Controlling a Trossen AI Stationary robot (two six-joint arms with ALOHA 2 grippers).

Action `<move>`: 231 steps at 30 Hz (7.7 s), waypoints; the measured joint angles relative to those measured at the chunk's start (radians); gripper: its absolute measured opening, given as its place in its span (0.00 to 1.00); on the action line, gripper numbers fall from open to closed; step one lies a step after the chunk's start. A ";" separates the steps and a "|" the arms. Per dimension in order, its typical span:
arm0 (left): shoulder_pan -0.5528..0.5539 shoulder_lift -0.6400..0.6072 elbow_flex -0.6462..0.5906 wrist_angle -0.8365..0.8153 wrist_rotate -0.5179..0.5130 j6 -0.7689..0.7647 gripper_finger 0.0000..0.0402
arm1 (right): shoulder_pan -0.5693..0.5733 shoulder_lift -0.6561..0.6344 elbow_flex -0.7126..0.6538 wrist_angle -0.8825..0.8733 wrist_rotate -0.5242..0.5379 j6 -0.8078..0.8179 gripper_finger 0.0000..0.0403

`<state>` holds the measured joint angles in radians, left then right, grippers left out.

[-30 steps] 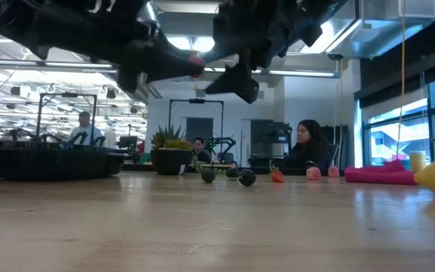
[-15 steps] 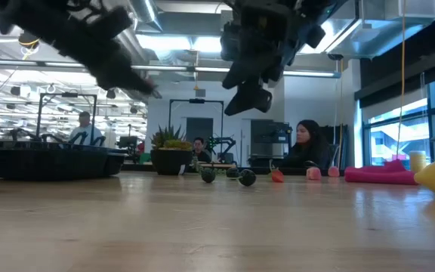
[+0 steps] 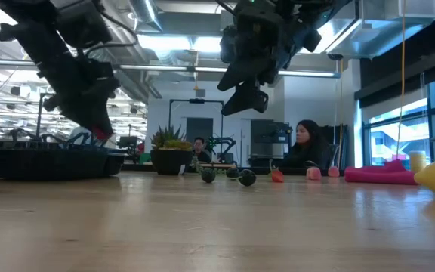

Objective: Pick and placing Produce into tupperware
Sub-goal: Put the red strawberry into the black container, then put the blackberry into the black container

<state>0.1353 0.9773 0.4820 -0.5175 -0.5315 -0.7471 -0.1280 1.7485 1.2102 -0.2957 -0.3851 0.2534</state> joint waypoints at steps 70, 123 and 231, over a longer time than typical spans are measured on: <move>-0.152 0.001 0.000 0.398 0.260 0.496 0.42 | 0.019 0.322 0.003 0.210 0.310 -0.398 0.44; -0.448 0.185 0.000 0.593 -0.121 1.492 0.14 | 0.031 0.317 0.322 0.187 -0.044 -0.203 0.29; -0.478 0.095 0.037 -0.012 -0.232 0.649 0.20 | 0.010 0.318 0.321 -0.038 -0.031 -0.207 0.58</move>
<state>-0.3425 1.0720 0.5195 -0.5293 -0.7639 -0.0980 -0.1182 2.0663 1.5314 -0.3333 -0.4162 0.0467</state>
